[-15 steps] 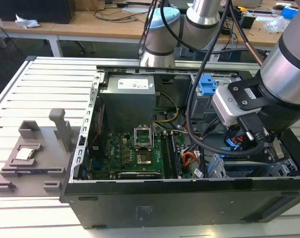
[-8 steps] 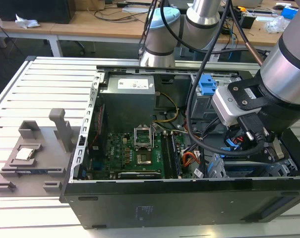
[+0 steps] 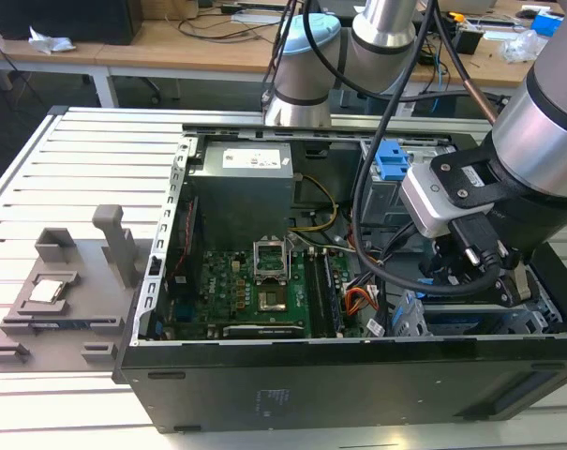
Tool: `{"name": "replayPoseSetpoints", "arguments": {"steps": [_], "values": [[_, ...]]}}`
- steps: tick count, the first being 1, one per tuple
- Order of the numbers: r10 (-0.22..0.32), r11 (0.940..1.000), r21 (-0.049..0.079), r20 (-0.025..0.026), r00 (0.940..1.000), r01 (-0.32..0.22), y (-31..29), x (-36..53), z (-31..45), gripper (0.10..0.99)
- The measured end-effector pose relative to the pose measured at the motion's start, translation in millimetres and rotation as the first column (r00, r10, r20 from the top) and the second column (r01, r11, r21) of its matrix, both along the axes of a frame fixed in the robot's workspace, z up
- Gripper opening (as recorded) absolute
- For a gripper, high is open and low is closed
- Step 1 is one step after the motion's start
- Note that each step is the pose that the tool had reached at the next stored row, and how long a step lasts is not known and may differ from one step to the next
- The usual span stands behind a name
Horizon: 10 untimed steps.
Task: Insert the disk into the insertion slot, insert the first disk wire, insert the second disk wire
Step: 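Insert the second disk wire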
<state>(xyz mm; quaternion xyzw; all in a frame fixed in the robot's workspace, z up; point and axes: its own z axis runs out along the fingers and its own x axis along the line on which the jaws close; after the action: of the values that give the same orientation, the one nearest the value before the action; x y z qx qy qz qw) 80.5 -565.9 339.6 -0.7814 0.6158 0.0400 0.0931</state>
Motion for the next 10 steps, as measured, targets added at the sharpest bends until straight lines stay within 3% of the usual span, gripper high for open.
{"name": "replayPoseSetpoints", "arguments": {"steps": [3, 5, 7, 10], "values": [[0.0, 1.0, 0.0, 0.0, 1.0, 0.0, 0.0, 0.0, 0.0, 0.208], [-0.001, 1.0, -0.008, 0.0, 1.0, 0.001, 0.1, 0.1, 1.0, 0.208], [-0.015, 0.9993, -0.034, 0.0002, 0.9999, 0.015, 0.0, 1.8, 3.1, 0.208], [-0.027, 0.9984, -0.05, 0.0, 0.9996, 0.027, 0.8, 4.7, 3.4, 0.208]]}}
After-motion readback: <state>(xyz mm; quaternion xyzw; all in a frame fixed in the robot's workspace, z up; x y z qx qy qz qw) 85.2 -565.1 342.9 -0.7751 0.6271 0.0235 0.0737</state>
